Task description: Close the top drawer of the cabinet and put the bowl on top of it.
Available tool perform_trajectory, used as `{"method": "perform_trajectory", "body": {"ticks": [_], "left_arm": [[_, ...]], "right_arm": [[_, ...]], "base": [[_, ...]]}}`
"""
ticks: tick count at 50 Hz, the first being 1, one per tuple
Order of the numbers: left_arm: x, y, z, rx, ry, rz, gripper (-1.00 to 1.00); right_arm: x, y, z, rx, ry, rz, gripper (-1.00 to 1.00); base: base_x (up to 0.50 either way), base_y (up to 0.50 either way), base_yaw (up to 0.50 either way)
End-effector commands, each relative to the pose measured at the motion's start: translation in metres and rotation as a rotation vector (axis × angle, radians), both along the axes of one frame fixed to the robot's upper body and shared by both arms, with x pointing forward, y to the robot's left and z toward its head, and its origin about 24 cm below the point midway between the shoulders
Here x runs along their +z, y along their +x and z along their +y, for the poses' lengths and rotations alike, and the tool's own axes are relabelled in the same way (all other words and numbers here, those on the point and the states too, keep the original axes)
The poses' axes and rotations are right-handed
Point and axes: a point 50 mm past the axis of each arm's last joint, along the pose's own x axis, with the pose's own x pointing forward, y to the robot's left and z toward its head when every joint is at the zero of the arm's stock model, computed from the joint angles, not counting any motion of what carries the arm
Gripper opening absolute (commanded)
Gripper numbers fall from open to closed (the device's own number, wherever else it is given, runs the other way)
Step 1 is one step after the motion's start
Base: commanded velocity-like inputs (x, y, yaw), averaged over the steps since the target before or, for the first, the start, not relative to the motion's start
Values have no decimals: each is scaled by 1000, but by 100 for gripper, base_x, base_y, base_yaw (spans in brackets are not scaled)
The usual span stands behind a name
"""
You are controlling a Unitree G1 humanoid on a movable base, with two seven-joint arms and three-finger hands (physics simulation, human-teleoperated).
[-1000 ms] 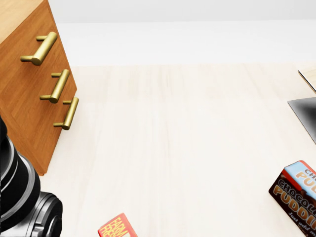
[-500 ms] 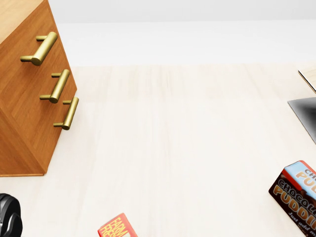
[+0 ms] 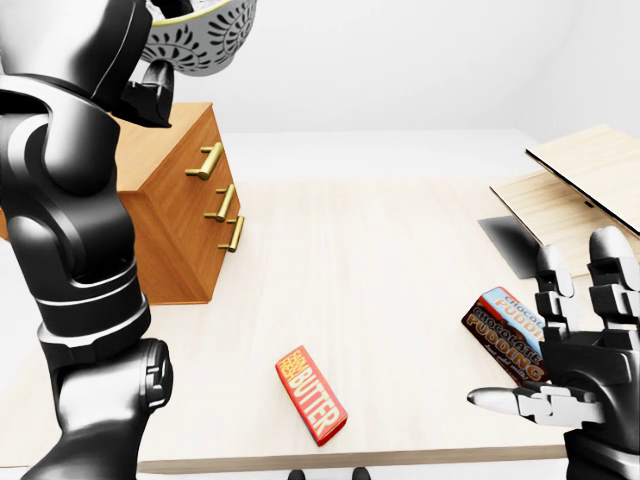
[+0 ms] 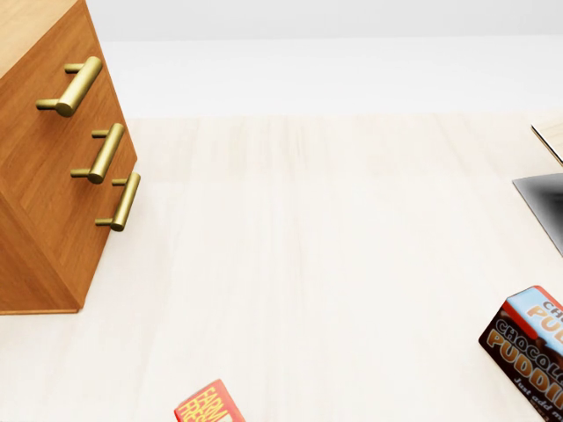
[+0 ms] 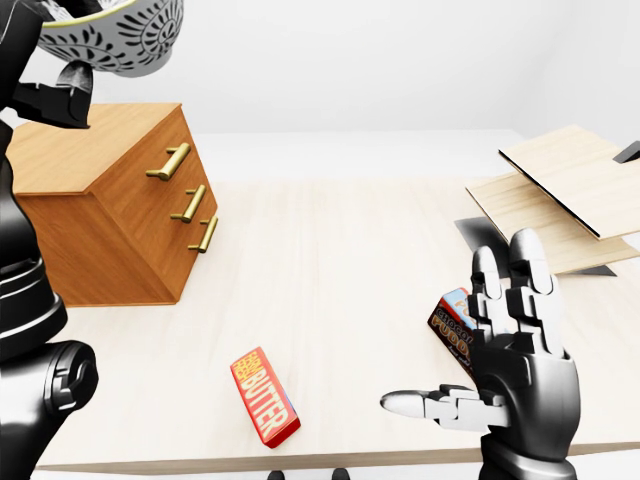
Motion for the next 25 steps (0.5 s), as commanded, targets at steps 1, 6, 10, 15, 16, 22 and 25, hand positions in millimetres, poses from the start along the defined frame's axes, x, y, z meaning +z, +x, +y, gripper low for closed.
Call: {"method": "perform_trajectory", "body": {"ticks": [1,6,10,15,16,22,25], "left_arm": [[-8,12,20,-11,-97,-22,-100],[-14,24,33,3,-164,-8,-100],[-18,30,36,-1,-193,-1,-100],[-23,39,43,21,-220,15,-100],[-23,39,45,25,-226,15,-100],[-25,45,55,48,-262,21,-100],[-25,47,62,61,-282,25,-100]], "right_arm": [[0,-1,0,0,1,-1,100],[-1,1,1,3,0,7,100],[-1,2,1,2,0,6,100],[-1,2,0,2,0,4,100],[-1,2,0,1,1,4,100],[-2,2,2,7,0,12,100],[-2,4,2,7,1,11,100]], "base": [[0,0,0],[0,0,0],[0,0,0],[0,0,0],[0,0,0],[0,0,0],[0,0,0]]}}
